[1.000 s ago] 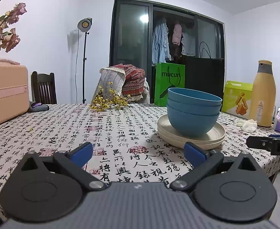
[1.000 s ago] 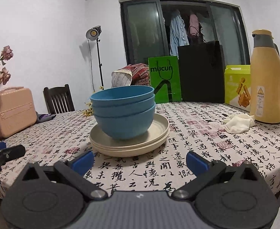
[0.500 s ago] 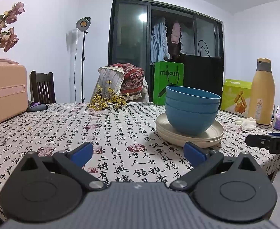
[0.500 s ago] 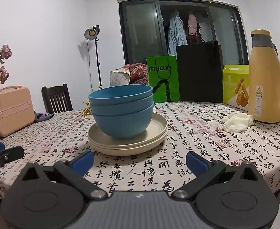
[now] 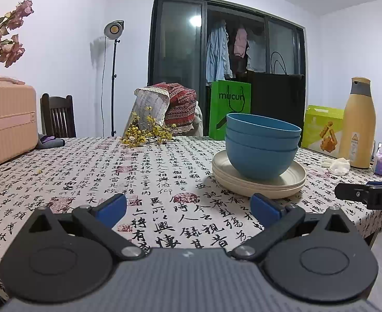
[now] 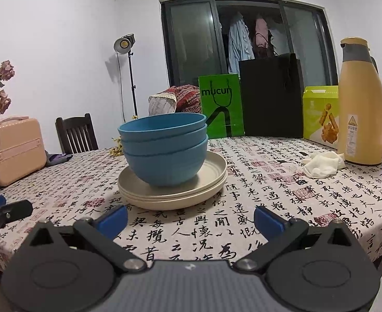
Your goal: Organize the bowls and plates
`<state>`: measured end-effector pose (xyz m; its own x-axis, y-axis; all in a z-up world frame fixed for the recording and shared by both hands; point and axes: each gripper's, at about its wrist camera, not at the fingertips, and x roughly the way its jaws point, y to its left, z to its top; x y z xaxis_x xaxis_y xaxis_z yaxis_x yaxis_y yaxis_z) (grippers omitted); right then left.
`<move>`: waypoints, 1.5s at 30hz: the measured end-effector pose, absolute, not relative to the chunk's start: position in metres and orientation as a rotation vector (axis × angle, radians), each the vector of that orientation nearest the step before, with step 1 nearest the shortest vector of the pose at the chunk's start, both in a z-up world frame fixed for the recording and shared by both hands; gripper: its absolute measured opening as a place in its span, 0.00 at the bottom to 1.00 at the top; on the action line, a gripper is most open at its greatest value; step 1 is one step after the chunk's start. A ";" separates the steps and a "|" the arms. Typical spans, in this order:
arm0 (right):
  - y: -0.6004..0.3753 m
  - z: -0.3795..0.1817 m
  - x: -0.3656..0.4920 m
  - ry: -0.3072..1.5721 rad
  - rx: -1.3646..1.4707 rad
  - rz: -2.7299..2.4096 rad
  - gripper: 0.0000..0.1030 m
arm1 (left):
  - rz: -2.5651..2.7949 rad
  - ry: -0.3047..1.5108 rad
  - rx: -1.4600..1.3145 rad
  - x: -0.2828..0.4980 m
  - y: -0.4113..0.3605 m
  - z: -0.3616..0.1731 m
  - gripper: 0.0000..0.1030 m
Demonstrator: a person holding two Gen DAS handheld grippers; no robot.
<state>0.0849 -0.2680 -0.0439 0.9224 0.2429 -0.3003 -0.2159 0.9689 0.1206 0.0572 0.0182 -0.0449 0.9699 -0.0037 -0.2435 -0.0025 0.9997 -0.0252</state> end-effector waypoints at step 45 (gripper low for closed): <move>-0.262 -0.046 0.084 0.311 0.067 0.256 1.00 | -0.033 0.253 0.004 0.056 0.009 -0.045 1.00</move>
<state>0.0835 -0.2618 -0.0461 0.9200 0.2589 -0.2942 -0.2384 0.9656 0.1042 0.0556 0.0093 -0.0451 0.9676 -0.0326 -0.2504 0.0336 0.9994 -0.0003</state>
